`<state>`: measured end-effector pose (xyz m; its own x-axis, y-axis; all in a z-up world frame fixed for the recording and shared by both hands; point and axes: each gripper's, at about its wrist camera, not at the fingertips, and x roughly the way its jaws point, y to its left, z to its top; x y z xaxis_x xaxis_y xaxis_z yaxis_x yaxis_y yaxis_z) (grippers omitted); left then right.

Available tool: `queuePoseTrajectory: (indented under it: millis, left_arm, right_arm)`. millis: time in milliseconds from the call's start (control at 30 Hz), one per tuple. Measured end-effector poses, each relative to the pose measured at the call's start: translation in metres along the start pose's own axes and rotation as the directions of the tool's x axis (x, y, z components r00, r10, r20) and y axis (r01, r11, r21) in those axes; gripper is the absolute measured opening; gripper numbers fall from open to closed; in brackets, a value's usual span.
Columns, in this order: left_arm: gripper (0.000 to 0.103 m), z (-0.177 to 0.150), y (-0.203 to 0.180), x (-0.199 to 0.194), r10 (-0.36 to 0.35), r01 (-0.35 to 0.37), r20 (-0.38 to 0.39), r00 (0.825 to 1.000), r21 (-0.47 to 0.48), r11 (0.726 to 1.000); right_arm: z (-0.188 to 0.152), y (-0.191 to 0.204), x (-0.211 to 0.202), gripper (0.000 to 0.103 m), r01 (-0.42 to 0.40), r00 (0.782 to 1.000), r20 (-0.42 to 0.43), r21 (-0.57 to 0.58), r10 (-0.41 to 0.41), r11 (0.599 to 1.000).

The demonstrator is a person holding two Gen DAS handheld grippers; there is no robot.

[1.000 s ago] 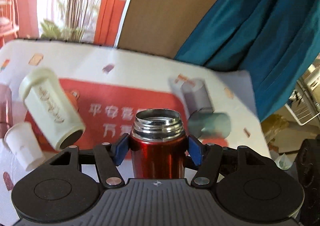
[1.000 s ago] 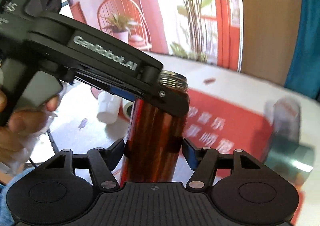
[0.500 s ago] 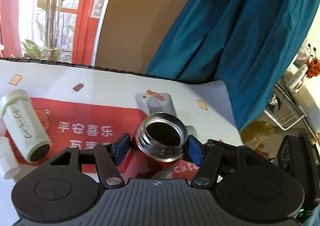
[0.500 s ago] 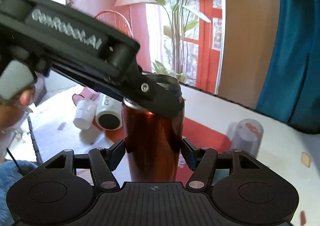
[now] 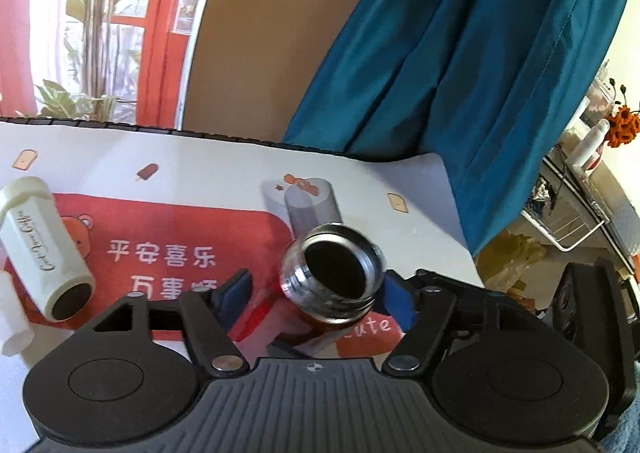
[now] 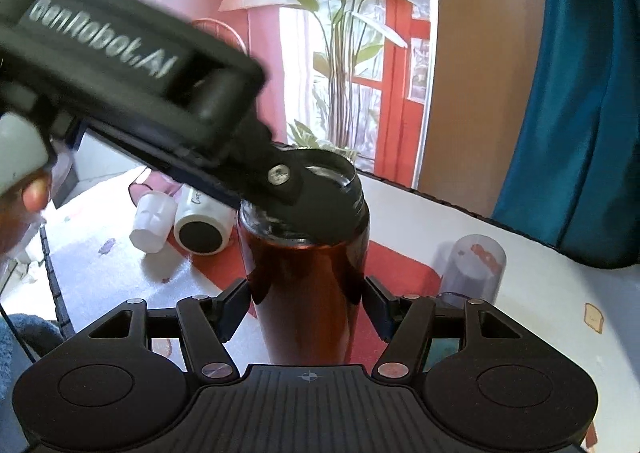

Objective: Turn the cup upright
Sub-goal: 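Set the red thermos upright on the mat and open the right tool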

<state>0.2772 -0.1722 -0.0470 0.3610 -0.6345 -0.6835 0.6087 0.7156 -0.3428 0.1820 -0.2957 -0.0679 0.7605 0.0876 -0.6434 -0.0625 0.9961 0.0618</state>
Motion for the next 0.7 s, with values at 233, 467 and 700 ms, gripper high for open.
queuePoseTrajectory:
  millis: [233, 467, 700]
  left_arm:
    - [0.091, -0.006, 0.003, -0.019, 0.013, -0.013, 0.036, 0.999, 0.006, 1.0]
    - [0.102, -0.024, 0.001, -0.041, 0.184, -0.186, 0.105, 0.977, 0.009, 0.982]
    - [0.103, -0.039, 0.002, -0.06, 0.292, -0.292, 0.093, 0.952, -0.014, 0.956]
  right_arm:
    - [-0.002, -0.004, -0.007, 0.082, 0.014, 1.0, -0.018, 0.051, -0.013, 0.999]
    - [-0.007, -0.003, -0.031, 0.103, 0.076, 0.996, -0.049, 0.09, -0.072, 0.993]
    - [-0.01, 0.005, -0.056, 0.103, 0.155, 0.987, -0.058, 0.159, -0.147, 0.975]
